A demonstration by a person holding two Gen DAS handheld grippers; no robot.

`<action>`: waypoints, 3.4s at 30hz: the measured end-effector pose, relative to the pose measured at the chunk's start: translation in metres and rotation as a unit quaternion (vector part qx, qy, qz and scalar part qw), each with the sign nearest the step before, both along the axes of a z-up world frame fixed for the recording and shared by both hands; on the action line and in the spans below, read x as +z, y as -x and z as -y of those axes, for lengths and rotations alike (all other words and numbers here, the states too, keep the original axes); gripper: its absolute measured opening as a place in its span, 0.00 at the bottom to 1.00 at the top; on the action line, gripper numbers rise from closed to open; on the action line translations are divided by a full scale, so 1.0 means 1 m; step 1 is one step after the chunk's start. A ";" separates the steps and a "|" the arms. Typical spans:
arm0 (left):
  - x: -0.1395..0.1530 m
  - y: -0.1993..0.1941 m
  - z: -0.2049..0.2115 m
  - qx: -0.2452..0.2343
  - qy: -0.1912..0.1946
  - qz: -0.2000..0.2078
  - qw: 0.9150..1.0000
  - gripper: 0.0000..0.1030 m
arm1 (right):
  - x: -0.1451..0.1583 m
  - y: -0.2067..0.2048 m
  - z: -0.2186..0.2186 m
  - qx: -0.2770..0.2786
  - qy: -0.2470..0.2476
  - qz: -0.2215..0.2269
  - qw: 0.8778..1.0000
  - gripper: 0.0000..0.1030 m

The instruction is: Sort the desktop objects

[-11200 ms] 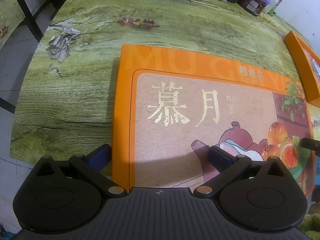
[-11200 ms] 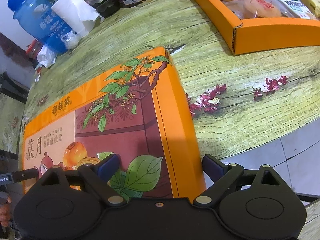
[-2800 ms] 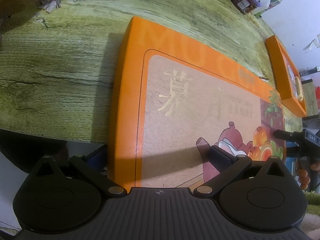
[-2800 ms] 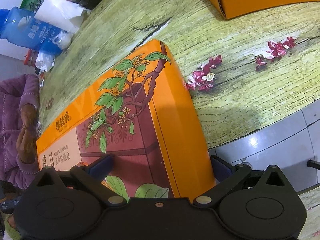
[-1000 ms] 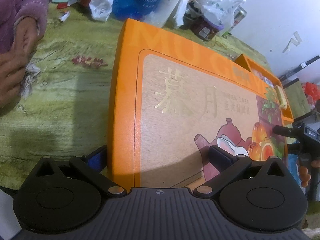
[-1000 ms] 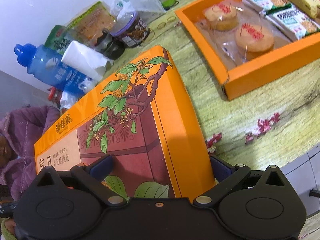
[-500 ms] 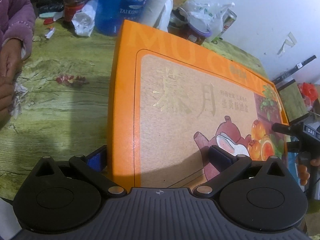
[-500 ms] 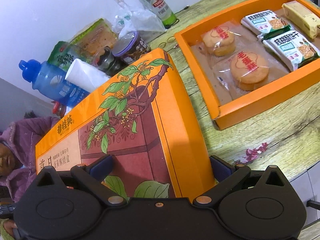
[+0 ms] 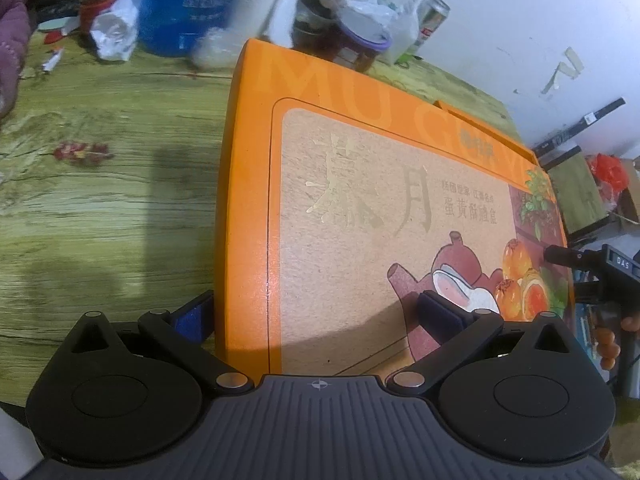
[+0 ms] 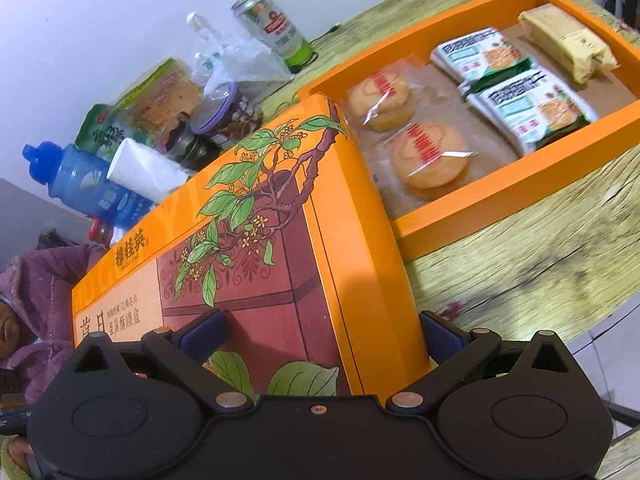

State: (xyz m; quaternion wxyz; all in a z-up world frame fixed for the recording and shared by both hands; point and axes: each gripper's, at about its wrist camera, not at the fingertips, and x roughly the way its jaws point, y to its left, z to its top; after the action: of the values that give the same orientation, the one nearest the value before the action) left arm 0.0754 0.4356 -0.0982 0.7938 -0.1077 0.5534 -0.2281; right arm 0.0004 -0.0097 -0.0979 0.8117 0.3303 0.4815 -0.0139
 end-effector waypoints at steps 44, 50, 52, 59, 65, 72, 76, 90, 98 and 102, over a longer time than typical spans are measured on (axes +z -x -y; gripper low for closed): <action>-0.001 -0.059 0.135 -0.105 0.032 0.018 0.994 1.00 | 0.024 0.018 0.111 -0.092 0.032 0.009 0.995 0.99; -0.003 -0.072 0.137 -0.120 0.031 0.019 0.992 1.00 | 0.017 0.012 0.109 -0.103 0.031 0.011 0.994 0.99; -0.004 -0.074 0.138 -0.121 0.029 0.018 0.992 1.00 | 0.015 0.009 0.111 -0.103 0.030 0.011 0.994 0.99; -0.003 -0.080 0.149 -0.111 0.023 0.020 0.993 1.00 | 0.008 -0.002 0.122 -0.097 0.024 0.012 0.995 0.99; -0.006 -0.079 0.173 -0.091 0.025 0.015 0.995 1.00 | 0.009 -0.016 0.153 -0.080 0.026 0.009 0.996 0.99; -0.006 -0.074 0.219 -0.066 0.031 0.016 0.997 1.00 | 0.015 -0.030 0.200 -0.057 0.035 0.010 0.998 0.99; -0.008 -0.072 0.242 -0.059 0.032 0.014 0.998 1.00 | 0.016 -0.034 0.225 -0.052 0.037 0.010 0.998 0.99; -0.015 -0.069 0.298 -0.056 0.022 0.012 0.998 1.00 | 0.001 -0.035 0.278 -0.047 0.031 0.009 0.998 0.99; -0.023 -0.069 0.316 -0.046 0.015 0.004 0.999 1.00 | -0.012 -0.042 0.299 -0.039 0.025 0.004 0.999 0.99; -0.028 -0.069 0.323 -0.036 0.014 0.000 0.999 1.00 | -0.017 -0.049 0.308 -0.032 0.023 -0.002 0.999 0.99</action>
State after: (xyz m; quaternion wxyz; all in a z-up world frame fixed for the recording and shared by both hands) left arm 0.1441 0.1124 -0.1259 0.7836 -0.0984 0.5535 -0.2644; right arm 0.0497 -0.3181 -0.1154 0.8173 0.3268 0.4719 -0.0511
